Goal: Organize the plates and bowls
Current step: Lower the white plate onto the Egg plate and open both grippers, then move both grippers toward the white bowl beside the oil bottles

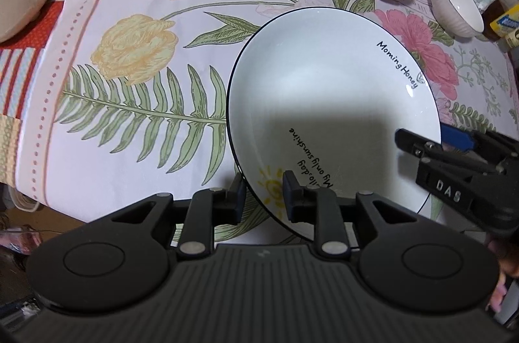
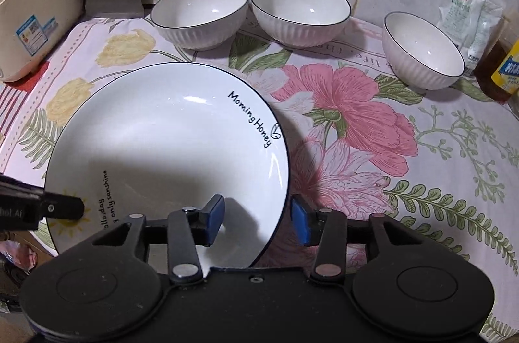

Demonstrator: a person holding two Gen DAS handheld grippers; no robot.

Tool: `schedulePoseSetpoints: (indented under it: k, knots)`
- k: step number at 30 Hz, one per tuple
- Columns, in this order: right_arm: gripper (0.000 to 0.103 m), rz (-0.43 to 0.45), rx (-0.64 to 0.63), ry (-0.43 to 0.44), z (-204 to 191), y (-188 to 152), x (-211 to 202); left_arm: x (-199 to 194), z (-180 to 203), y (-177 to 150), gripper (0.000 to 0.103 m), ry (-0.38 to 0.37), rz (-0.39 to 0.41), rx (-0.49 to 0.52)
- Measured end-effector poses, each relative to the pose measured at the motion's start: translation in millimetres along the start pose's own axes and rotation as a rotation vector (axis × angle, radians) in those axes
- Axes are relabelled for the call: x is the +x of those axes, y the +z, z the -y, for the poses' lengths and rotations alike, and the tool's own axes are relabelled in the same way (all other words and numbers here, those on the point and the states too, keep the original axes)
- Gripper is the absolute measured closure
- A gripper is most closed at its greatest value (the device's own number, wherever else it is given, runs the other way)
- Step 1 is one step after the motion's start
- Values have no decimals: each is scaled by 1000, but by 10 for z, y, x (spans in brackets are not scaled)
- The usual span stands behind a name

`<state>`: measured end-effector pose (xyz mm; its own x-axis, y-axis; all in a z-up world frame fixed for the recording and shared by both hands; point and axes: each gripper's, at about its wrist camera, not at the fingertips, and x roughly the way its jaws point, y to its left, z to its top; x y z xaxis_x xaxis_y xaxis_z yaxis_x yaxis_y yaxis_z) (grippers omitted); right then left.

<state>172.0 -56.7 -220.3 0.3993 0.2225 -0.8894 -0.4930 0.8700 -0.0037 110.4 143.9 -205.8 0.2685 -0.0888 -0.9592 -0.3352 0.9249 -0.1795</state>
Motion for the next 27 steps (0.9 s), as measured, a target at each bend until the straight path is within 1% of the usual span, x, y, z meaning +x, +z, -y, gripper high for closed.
schedulePoseSetpoints:
  k: [2, 3, 4, 5, 6, 10, 11, 14, 19, 22, 27]
  knots:
    - [53, -2, 5, -4, 20, 8, -41, -66, 44, -4, 79, 25, 8, 24]
    - [52, 2, 9, 3, 32, 12, -84, -106, 62, -7, 77, 34, 12, 33]
    - [49, 2, 14, 12, 40, 17, -125, -146, 80, -13, 75, 41, 11, 40]
    - [49, -1, 16, 20, 45, 23, -172, -189, 95, -20, 69, 46, 10, 46]
    - [49, -5, 12, 30, 48, 27, -224, -235, 108, -28, 65, 49, 8, 49]
    - [49, -43, -37, 67, 7, 28, -444, -468, 167, -83, 62, 60, 12, 67]
    - [49, -42, -46, 78, 0, 25, -520, -529, 177, -99, 62, 59, 10, 68]
    - [48, -35, -68, 109, -4, 17, -743, -706, 208, -140, 54, 52, 13, 71]
    - [47, -20, -114, 110, -1, -21, -1040, -953, 306, -241, 51, 62, 11, 100]
    - [47, -30, -128, 134, 22, -48, -1192, -1093, 363, -308, 50, 72, 1, 120]
    - [47, -9, -171, 124, 92, -99, -1476, -1372, 516, -404, 46, 90, 36, 190]
